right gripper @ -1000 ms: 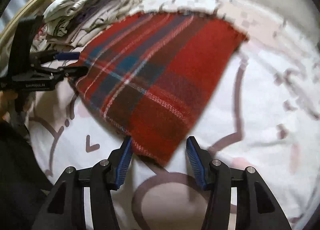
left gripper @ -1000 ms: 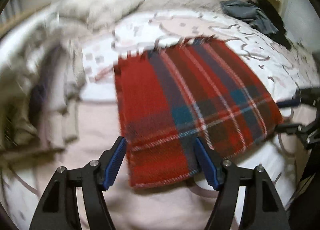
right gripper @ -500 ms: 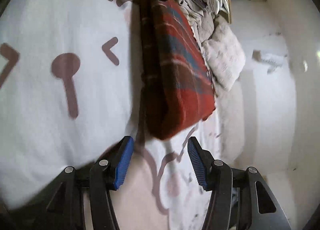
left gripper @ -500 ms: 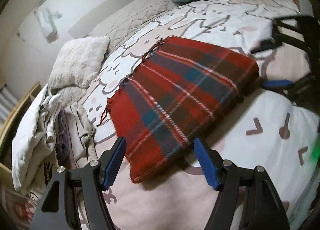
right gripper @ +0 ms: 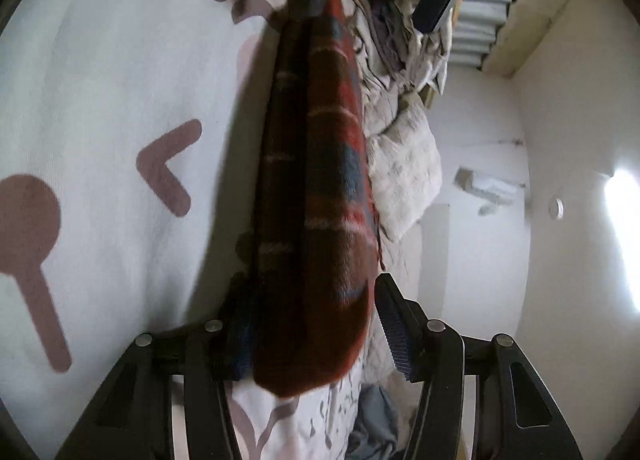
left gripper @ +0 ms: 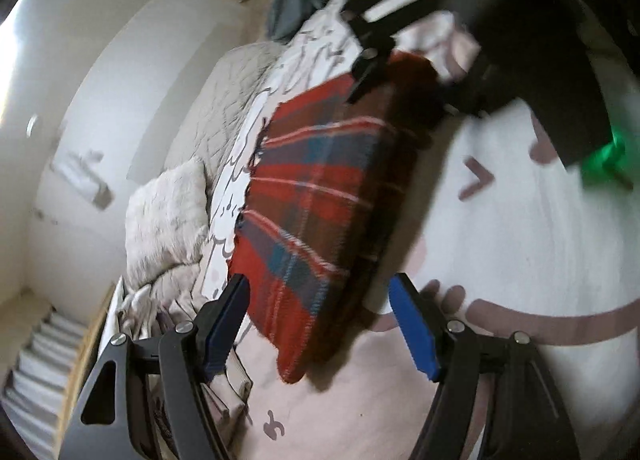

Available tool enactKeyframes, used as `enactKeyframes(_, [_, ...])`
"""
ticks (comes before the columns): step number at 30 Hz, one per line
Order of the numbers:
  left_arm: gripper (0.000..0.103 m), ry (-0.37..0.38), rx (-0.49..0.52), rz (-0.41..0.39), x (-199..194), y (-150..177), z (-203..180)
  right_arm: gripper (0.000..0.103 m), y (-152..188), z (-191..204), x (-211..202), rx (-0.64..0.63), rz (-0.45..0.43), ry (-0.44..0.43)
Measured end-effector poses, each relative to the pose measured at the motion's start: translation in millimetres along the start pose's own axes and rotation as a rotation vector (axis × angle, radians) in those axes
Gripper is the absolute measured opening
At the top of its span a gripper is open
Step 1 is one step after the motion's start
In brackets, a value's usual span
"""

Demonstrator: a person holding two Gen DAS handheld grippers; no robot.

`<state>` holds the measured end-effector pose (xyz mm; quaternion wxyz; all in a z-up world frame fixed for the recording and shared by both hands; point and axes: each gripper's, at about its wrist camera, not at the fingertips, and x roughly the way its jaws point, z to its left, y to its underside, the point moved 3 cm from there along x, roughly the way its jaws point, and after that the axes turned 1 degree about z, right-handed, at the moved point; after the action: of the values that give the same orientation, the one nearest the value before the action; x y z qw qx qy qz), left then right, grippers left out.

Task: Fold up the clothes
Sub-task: 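Grasp the scarf edge with both grippers and fold it in half, then lift the folded scarf with both grippers and carry it toward the clothes stack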

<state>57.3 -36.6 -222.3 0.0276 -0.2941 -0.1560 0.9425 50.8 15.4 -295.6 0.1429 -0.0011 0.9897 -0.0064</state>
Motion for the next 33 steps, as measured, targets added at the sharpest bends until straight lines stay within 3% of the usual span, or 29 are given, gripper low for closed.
enactKeyframes(5, [0.072,-0.066,0.085,-0.024,8,-2,-8,0.032,5,-31,6,0.15,0.006,-0.115])
enactKeyframes(10, [0.072,-0.146,0.147,-0.025,25,-6,-7,0.029,11,-73,10,0.376,0.027,-0.197])
enactKeyframes(17, [0.072,-0.29,0.251,-0.037,47,-7,-8,0.029,8,-97,9,0.485,0.04,-0.243])
enactKeyframes(23, [0.067,-0.289,0.245,-0.011,47,5,4,0.029,13,-89,7,0.482,0.042,-0.254])
enactKeyframes(28, [0.032,-0.231,0.286,0.051,53,14,0,0.029,13,-59,-5,0.396,0.034,-0.207])
enactKeyframes(30, [0.028,-0.212,0.283,0.061,55,14,1,0.038,10,-44,-9,0.318,0.026,-0.137])
enactKeyframes(31, [0.027,-0.203,0.271,0.065,55,14,3,0.052,9,-36,-11,0.274,0.02,-0.11])
enactKeyframes(32, [0.026,-0.193,0.259,0.068,56,14,4,0.06,8,-30,-11,0.242,0.017,-0.089])
enactKeyframes(33, [0.025,-0.184,0.245,0.072,56,14,6,0.06,8,-24,-13,0.213,0.01,-0.07])
